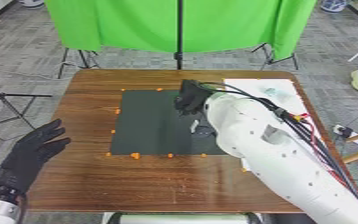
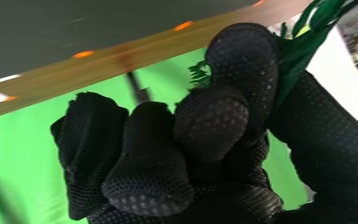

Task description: Arrange flowers

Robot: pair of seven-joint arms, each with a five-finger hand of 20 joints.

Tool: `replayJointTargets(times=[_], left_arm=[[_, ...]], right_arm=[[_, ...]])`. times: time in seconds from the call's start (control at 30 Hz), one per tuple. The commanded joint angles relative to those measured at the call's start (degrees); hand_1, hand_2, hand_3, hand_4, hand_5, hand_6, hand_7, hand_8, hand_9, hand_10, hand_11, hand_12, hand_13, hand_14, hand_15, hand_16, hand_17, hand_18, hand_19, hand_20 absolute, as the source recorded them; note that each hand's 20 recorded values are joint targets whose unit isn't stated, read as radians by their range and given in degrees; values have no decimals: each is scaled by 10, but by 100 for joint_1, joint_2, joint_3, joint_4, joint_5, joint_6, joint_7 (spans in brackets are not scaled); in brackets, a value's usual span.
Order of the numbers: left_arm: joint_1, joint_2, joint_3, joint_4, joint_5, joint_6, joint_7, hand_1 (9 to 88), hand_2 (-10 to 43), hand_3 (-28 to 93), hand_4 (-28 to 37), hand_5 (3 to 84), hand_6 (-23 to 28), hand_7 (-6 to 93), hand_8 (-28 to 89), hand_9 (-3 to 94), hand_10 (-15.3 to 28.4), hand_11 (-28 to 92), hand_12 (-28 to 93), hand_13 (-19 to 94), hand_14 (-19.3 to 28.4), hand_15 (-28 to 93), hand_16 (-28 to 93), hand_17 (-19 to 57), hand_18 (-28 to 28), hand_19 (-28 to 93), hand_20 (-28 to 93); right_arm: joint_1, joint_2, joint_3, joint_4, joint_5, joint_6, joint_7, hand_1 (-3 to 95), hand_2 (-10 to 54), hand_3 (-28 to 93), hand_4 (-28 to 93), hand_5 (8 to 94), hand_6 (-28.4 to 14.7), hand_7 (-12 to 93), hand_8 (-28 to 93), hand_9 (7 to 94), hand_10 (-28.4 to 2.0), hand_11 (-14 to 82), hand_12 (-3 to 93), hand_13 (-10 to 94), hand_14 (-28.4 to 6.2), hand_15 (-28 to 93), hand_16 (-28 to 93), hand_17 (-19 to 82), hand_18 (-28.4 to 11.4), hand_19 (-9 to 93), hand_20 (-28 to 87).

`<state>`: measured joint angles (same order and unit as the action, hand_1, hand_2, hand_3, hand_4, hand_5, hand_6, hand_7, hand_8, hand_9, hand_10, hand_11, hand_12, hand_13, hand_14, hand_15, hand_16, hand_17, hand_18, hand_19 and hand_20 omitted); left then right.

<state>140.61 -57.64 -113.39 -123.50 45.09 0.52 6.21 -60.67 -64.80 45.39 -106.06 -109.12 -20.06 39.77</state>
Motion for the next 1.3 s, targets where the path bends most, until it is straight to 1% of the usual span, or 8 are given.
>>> replayJointTargets(times=[0.03, 0.23, 0.3, 0.33, 0.4, 0.77, 0.87, 1.3], left_arm=[[-182, -9, 339, 116, -24, 27, -59, 259, -40, 691, -283, 318, 49, 178, -107, 278, 112, 225, 141, 248, 134, 474, -44, -105, 212, 528, 39], [-383, 42, 577, 170, -14, -17, -189, 257, -37, 692, -283, 319, 49, 179, -108, 278, 112, 226, 140, 247, 135, 474, -45, -105, 212, 528, 39], [-525, 113, 662, 231, 9, -121, -228, 257, -37, 692, -283, 319, 50, 179, -108, 278, 112, 225, 139, 247, 134, 474, -45, -105, 212, 528, 39], [-605, 138, 683, 255, 26, -198, -325, 256, -37, 693, -283, 319, 50, 179, -108, 277, 112, 225, 139, 247, 134, 474, -45, -105, 212, 528, 39], [-695, 156, 747, 284, 63, -211, -353, 256, -37, 693, -283, 319, 50, 179, -109, 277, 111, 225, 140, 247, 135, 474, -45, -105, 211, 527, 38], [-998, 212, 946, 416, 44, -385, -601, 254, -35, 693, -283, 318, 49, 179, -109, 276, 111, 223, 139, 245, 135, 475, -45, -105, 210, 526, 38], [-1098, 238, 1015, 470, 41, -403, -626, 254, -35, 692, -283, 317, 49, 179, -108, 276, 111, 223, 139, 244, 136, 474, -45, -106, 211, 527, 38], [-1315, 255, 1134, 567, 53, -550, -746, 252, -35, 695, -283, 316, 49, 177, -108, 275, 111, 223, 140, 244, 135, 473, -46, -106, 210, 525, 38]], right_arm=[[-36, -990, -733, 761, -466, -206, 183, 338, -58, 922, -167, 907, -12, 570, -81, 937, -79, 614, 195, 937, -51, 741, 335, 684, -183, 932, 663], [-53, -1467, -1101, 1480, -635, -260, 345, 339, -56, 919, -171, 906, -10, 571, -89, 937, -78, 613, 194, 937, -50, 742, 332, 686, -184, 932, 662], [-39, -1544, -1204, 1648, -620, -131, 456, 340, -56, 918, -173, 905, -8, 573, -91, 937, -76, 613, 196, 937, -49, 743, 331, 688, -182, 932, 661], [-73, -1570, -1204, 1694, -624, -114, 498, 340, -55, 917, -175, 905, -7, 573, -91, 937, -75, 614, 197, 937, -49, 744, 330, 689, -182, 932, 661], [-56, -1611, -1252, 1792, -621, 10, 548, 340, -54, 917, -178, 905, -7, 573, -92, 937, -75, 614, 198, 937, -48, 744, 329, 690, -183, 932, 661], [-217, -1829, -1236, 1924, -687, 459, 491, 343, -50, 913, -190, 900, -2, 575, -94, 937, -72, 611, 203, 937, -46, 743, 331, 690, -181, 932, 661], [-218, -1847, -1268, 1979, -699, 542, 430, 342, -49, 913, -192, 897, -2, 577, -95, 937, -72, 609, 204, 937, -46, 741, 334, 688, -181, 932, 660], [-257, -1923, -1347, 2134, -711, 606, 412, 339, -46, 912, -200, 891, 2, 585, -99, 937, -72, 604, 207, 937, -47, 732, 344, 684, -181, 932, 657]])
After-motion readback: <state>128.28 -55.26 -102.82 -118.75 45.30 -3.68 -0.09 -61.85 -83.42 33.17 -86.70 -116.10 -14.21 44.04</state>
